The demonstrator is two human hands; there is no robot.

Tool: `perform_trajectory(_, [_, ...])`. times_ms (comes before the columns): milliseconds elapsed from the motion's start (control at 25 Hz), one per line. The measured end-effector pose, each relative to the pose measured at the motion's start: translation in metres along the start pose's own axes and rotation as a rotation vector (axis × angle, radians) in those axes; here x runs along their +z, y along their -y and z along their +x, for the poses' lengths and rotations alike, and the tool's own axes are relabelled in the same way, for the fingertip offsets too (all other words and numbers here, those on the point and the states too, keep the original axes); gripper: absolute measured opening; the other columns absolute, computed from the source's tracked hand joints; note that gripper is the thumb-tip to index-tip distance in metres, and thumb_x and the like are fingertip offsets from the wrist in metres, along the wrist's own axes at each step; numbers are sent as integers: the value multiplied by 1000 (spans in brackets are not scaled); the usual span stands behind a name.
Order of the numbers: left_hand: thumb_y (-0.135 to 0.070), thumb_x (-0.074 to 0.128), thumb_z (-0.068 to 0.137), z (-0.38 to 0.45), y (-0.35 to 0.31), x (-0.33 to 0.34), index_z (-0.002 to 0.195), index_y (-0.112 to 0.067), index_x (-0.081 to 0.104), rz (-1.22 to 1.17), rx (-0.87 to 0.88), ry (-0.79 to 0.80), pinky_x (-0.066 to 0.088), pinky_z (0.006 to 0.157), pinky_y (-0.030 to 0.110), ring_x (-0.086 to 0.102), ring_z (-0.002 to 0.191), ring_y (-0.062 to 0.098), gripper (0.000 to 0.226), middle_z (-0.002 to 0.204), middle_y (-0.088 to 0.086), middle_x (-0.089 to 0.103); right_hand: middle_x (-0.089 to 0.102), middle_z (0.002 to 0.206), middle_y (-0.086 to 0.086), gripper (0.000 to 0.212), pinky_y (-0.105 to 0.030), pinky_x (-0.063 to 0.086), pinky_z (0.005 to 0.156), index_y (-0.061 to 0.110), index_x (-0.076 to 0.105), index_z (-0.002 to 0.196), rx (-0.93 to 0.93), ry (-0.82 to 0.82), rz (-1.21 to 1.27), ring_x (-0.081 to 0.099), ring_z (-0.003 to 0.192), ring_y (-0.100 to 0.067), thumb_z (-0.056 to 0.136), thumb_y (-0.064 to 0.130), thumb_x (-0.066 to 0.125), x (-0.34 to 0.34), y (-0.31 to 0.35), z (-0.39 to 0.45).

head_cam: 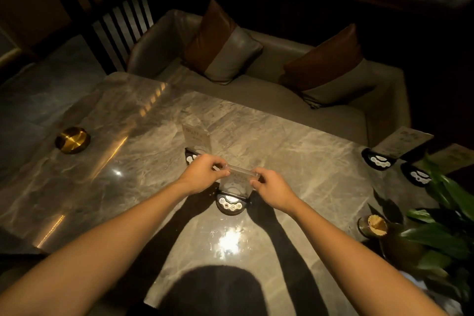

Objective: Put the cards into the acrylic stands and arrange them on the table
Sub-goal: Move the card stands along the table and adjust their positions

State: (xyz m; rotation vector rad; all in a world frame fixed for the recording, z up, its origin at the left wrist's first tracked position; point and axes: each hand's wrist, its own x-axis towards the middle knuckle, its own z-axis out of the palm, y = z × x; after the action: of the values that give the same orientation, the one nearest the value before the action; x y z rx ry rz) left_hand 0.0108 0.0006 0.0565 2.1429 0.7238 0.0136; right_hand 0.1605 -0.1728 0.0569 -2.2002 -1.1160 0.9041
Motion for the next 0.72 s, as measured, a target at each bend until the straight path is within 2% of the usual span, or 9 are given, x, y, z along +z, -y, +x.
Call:
perform_trajectory(160, [-31, 74, 87, 51, -49, 27, 81, -29, 74, -61, 50, 13, 55, 75, 35, 68, 76, 9, 6, 83, -11, 73, 59, 74, 11, 15, -30, 39, 68, 22, 67, 106, 70, -104, -33, 58, 74, -15, 95, 18, 58, -59, -37, 2])
perform_trajectory(320, [-27, 74, 87, 103, -102, 62, 81, -30, 74, -108, 98, -8, 57, 74, 38, 69, 76, 12, 7, 80, -10, 73, 61, 76, 9, 11, -33, 41, 65, 28, 61, 96, 102, -218, -74, 59, 74, -18, 94, 18, 60, -121, -73, 3])
perform_trajectory(400, [-24, 76, 86, 133, -131, 85, 75, -31, 71, -119, 113, 5, 55, 76, 37, 67, 78, 11, 15, 79, -11, 72, 66, 82, 2, 11, -36, 45, 68, 22, 65, 101, 116, -269, -115, 61, 79, -21, 94, 16, 60, -155, -96, 6])
perform_trajectory(520, [-21, 77, 86, 173, -171, 112, 67, -35, 67, -143, 131, 25, 52, 76, 33, 65, 77, 8, 25, 76, -14, 70, 67, 90, 1, 14, -32, 43, 72, 17, 68, 108, 133, -308, -158, 61, 84, -19, 96, 15, 61, -203, -127, 12])
perform_trajectory(640, [-20, 78, 84, 211, -200, 137, 67, -33, 69, -149, 147, 39, 48, 73, 28, 64, 74, 4, 23, 74, -16, 70, 71, 92, -2, 10, -39, 52, 76, 17, 68, 102, 174, -342, -192, 65, 88, -24, 96, 16, 60, -238, -160, 23])
perform_trajectory(720, [-22, 78, 83, 237, -215, 151, 67, -35, 68, -143, 146, 30, 51, 76, 30, 64, 75, 3, 23, 74, -17, 70, 72, 92, -3, 8, -42, 54, 77, 18, 66, 101, 196, -355, -219, 66, 89, -26, 96, 16, 60, -256, -180, 32])
